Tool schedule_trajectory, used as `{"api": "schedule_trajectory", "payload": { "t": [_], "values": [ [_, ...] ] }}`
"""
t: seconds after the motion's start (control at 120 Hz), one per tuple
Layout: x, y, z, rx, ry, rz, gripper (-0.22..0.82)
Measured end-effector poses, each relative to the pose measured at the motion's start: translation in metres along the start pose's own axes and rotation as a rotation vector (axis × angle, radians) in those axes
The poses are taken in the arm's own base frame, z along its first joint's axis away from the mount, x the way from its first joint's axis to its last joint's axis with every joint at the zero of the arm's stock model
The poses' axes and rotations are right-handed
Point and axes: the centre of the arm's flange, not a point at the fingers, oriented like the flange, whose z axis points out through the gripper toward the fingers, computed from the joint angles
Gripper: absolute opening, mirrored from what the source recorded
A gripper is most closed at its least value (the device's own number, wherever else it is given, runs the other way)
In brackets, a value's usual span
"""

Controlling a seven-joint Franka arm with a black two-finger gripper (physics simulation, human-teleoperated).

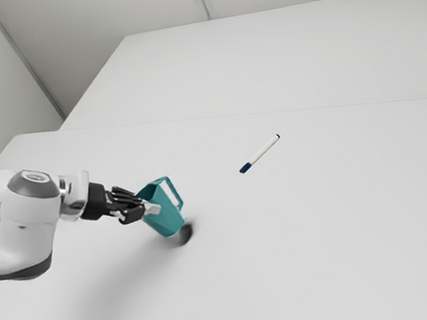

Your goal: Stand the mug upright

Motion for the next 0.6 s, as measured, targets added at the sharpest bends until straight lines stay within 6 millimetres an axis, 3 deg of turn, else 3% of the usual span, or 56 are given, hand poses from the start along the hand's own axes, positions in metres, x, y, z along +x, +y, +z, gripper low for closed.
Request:
{"api": "schedule_trajectory", "payload": {
  "t": [0.367, 0.6],
  "values": [
    [0.003, -0.003, -0.013, 0.024, -0.296, -0.076, -0.18],
    [0.023, -0.009, -0.026, 0.103, -0.383, -0.11, -0.18]
  ]
}}
